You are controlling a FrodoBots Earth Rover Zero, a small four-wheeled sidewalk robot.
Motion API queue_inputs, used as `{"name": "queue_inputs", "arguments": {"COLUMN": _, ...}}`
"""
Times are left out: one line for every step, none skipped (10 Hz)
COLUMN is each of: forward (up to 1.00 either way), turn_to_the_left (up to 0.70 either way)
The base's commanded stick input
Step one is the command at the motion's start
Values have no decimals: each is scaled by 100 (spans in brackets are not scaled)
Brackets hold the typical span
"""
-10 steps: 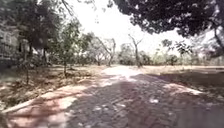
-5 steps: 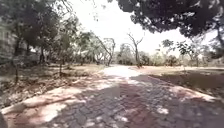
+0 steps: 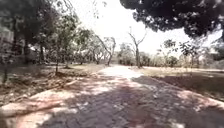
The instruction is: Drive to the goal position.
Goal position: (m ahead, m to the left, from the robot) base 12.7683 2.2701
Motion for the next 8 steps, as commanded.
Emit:
{"name": "queue_inputs", "arguments": {"forward": 70, "turn_to_the_left": 0}}
{"name": "queue_inputs", "arguments": {"forward": 70, "turn_to_the_left": 0}}
{"name": "queue_inputs", "arguments": {"forward": 70, "turn_to_the_left": 0}}
{"name": "queue_inputs", "arguments": {"forward": 70, "turn_to_the_left": 0}}
{"name": "queue_inputs", "arguments": {"forward": 70, "turn_to_the_left": 0}}
{"name": "queue_inputs", "arguments": {"forward": 70, "turn_to_the_left": 0}}
{"name": "queue_inputs", "arguments": {"forward": 70, "turn_to_the_left": 0}}
{"name": "queue_inputs", "arguments": {"forward": 70, "turn_to_the_left": 0}}
